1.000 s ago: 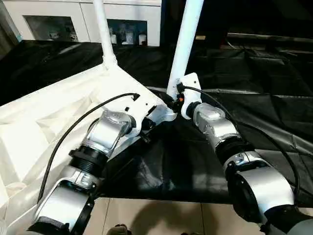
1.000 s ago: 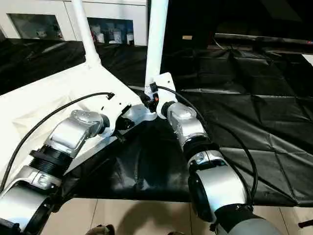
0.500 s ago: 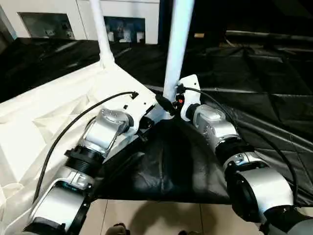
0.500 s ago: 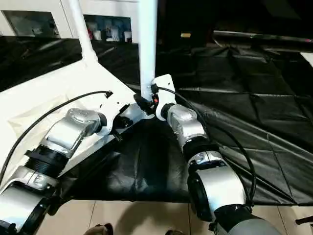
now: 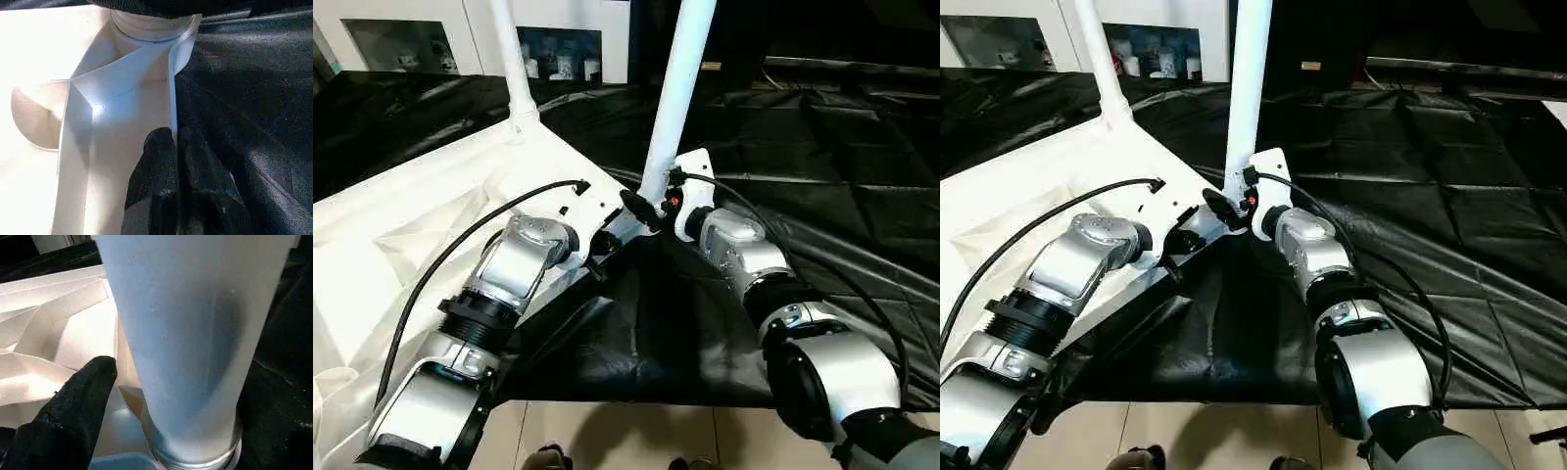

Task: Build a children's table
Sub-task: Insert table leg to table base

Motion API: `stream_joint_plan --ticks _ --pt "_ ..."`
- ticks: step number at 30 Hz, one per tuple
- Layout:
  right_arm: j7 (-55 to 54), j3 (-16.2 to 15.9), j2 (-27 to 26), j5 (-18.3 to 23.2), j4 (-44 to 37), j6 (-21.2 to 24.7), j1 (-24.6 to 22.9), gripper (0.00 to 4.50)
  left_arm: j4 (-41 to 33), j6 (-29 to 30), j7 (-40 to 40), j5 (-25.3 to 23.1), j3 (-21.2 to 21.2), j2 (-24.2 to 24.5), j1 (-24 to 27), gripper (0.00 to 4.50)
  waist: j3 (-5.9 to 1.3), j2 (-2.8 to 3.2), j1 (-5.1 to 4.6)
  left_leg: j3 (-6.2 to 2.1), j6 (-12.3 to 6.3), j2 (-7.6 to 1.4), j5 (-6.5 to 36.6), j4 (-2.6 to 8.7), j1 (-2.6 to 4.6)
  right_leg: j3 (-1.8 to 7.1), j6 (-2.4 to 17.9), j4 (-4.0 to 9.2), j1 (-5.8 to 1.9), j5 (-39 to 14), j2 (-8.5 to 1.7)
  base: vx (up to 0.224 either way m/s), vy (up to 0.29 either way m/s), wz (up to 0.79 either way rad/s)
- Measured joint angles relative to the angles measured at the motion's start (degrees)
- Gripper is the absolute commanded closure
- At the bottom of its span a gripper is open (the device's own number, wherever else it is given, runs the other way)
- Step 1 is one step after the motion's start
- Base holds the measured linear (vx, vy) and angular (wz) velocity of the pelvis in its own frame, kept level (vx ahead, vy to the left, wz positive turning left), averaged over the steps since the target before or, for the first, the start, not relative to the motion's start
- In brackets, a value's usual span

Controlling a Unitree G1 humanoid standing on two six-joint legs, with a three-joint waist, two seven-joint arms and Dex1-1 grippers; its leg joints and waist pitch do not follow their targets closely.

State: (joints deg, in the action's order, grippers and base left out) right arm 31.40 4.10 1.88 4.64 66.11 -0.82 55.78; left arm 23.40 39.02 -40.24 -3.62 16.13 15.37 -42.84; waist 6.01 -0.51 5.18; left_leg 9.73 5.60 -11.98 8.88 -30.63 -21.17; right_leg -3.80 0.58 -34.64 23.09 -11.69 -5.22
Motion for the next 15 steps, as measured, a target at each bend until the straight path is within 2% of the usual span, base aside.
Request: stream_joint_plan --ticks 12,15 --pt "5.8 -0.1 2.0 -0.1 2.0 0.3 -0.3 0.51 -2.2 -1.8 -2.9 0.1 0.3 2.3 1.9 4.50 0.02 0.03 0.02 -0.02 -0.07 -0.15 0.0 -0.95 -0.33 0.01 0.0 -0.36 0.07 0.0 0.00 0.000 0.000 0.00" --pt "6.8 -0.1 2.3 -0.5 2.4 0.3 -0.7 0.51 -2.6 -1.9 -3.5 0.4 0.3 2.7 2.0 4.50 0.03 0.06 0.16 -0.04 -0.34 -0.14 -0.1 -1.19 -0.65 -0.06 0.0 -0.51 0.27 0.0 0.01 0.000 0.000 0.00"
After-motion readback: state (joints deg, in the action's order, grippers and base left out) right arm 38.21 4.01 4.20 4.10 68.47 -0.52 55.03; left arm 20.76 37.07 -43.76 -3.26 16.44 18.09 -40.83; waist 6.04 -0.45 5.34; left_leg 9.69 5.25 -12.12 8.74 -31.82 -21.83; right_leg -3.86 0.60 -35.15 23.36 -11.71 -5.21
